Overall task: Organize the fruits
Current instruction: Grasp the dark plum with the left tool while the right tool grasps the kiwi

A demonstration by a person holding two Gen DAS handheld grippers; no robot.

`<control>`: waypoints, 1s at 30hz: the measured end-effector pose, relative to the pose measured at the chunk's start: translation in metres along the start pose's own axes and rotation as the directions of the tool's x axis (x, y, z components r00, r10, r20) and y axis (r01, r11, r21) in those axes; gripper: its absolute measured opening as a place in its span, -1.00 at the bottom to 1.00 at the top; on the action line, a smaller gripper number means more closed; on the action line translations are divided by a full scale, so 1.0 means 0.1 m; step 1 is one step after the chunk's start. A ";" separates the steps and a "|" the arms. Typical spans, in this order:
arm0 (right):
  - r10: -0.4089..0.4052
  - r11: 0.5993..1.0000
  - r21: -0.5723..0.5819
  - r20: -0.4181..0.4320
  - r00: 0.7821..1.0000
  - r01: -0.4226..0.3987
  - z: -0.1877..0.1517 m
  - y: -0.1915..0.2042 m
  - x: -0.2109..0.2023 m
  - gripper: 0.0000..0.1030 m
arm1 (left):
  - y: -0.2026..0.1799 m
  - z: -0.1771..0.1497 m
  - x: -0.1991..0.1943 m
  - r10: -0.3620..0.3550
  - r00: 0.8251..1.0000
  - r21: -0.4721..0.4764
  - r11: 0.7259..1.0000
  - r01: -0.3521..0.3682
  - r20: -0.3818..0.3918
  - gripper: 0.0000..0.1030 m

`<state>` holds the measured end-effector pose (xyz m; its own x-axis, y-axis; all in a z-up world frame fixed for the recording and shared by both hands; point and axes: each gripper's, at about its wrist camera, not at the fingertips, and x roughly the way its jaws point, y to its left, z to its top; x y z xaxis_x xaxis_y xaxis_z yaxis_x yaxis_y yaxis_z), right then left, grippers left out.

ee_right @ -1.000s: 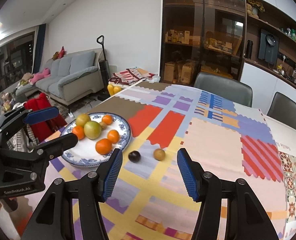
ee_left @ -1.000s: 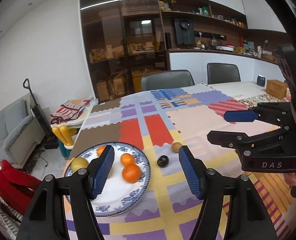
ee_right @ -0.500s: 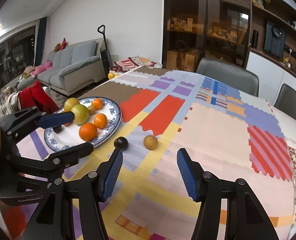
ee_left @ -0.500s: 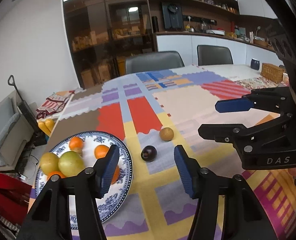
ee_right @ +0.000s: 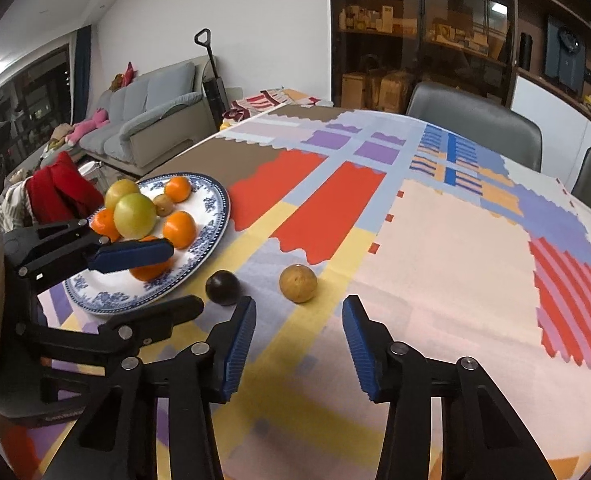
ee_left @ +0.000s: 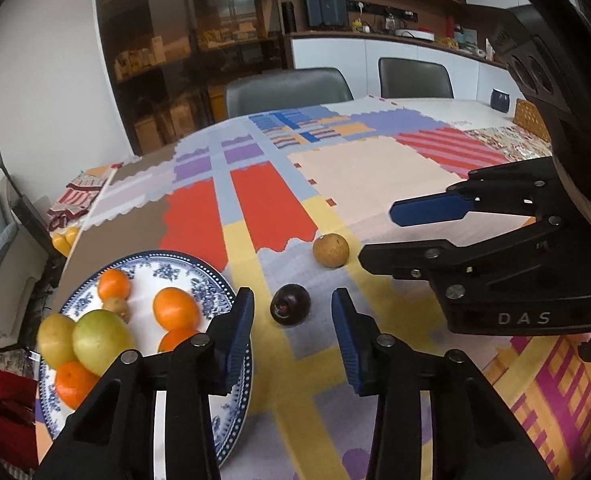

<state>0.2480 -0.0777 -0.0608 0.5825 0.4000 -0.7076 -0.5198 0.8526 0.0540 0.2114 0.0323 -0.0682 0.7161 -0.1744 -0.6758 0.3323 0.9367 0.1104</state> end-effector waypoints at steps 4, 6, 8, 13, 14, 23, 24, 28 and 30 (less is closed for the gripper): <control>0.004 1.000 -0.007 -0.021 1.000 -0.004 0.01 0.00 0.12 -0.21 | 0.02 0.00 0.09 -0.008 1.000 0.000 1.000 0.008 -0.023 -0.26; 0.003 1.000 -0.009 -0.027 1.000 -0.003 0.01 -0.01 0.16 -0.21 | 0.02 0.00 0.13 -0.014 0.999 0.005 1.000 0.014 -0.034 -0.27; 0.006 1.000 -0.012 -0.033 0.999 -0.006 0.02 0.00 0.20 -0.25 | 0.01 0.00 0.17 -0.015 0.999 0.012 1.000 0.015 -0.043 -0.28; 0.010 1.000 -0.019 -0.045 0.999 -0.011 0.05 0.01 0.29 -0.28 | -0.02 0.00 0.24 -0.020 0.998 0.030 0.999 0.022 -0.062 -0.31; 0.010 1.000 -0.017 -0.050 0.999 -0.010 0.06 0.01 0.31 -0.28 | -0.02 0.01 0.26 -0.019 0.998 0.033 0.999 0.022 -0.065 -0.33; 0.015 1.000 -0.004 -0.082 0.996 -0.015 0.08 -0.01 0.49 -0.39 | 0.02 0.03 0.32 -0.013 0.997 0.025 1.000 0.015 -0.077 -0.50; 0.015 1.000 -0.005 -0.086 0.996 -0.016 0.08 -0.01 0.50 -0.42 | 0.02 0.03 0.32 -0.016 0.997 0.020 1.000 0.017 -0.078 -0.51; 0.018 1.000 -0.003 -0.085 0.996 -0.019 0.07 0.00 0.51 -0.45 | 0.03 0.04 0.33 -0.017 0.997 0.007 1.000 0.017 -0.076 -0.51; 0.021 1.000 -0.002 -0.082 0.996 -0.021 0.07 0.00 0.49 -0.45 | 0.04 0.04 0.33 -0.024 0.997 -0.009 1.000 0.023 -0.073 -0.52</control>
<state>0.2810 -0.0560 -0.0911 0.5182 0.3885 -0.7620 -0.5332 0.8433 0.0673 0.2385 0.0291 -0.0868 0.6610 -0.1738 -0.7300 0.3429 0.9352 0.0879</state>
